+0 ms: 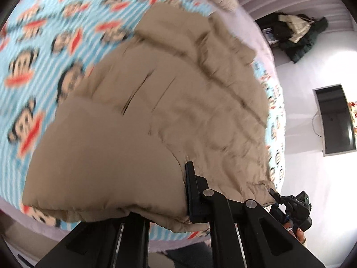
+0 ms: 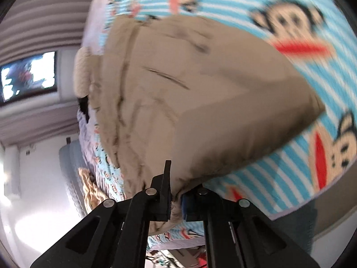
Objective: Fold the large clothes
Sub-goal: 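Grasp the beige jacket hem with both tools, then lift the hem with both tools and fold it over toward the collar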
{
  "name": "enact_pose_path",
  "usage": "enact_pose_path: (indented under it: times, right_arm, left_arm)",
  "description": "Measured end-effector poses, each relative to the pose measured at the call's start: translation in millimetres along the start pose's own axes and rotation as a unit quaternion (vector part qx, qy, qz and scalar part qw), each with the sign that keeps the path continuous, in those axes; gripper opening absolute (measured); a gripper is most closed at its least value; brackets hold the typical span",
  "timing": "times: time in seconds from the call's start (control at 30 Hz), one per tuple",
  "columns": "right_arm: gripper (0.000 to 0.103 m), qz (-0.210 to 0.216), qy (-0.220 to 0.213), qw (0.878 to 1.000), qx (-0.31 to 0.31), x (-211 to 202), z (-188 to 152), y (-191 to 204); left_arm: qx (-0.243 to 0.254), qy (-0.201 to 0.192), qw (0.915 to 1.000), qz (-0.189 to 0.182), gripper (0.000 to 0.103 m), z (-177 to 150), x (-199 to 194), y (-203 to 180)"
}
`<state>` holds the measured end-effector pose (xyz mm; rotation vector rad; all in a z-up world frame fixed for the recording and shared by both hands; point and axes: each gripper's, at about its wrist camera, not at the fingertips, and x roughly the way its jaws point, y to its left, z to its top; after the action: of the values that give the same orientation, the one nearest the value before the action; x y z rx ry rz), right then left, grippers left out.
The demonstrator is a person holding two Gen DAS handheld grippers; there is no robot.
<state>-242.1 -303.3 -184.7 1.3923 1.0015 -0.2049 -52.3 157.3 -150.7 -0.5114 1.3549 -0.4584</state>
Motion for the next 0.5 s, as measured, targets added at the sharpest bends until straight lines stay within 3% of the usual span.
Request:
enact_pose_path:
  times: [0.17, 0.3, 0.5]
  right_arm:
    - [0.006, 0.018, -0.007, 0.997, -0.08, -8.6, 27.8, 63.0]
    - [0.006, 0.027, -0.007, 0.99, -0.141, -5.9, 63.4, 121.9]
    - [0.006, 0.021, 0.007, 0.973, -0.23, 27.6, 138.0, 218.5]
  left_arm:
    - [0.035, -0.046, 0.9983, 0.002, 0.012, 45.4, -23.0, -39.3]
    - [0.06, -0.078, 0.9949, 0.023, 0.012, 96.0, -30.9, -78.2]
    - [0.077, -0.128, 0.987, 0.058, 0.012, 178.7, -13.3, -123.8]
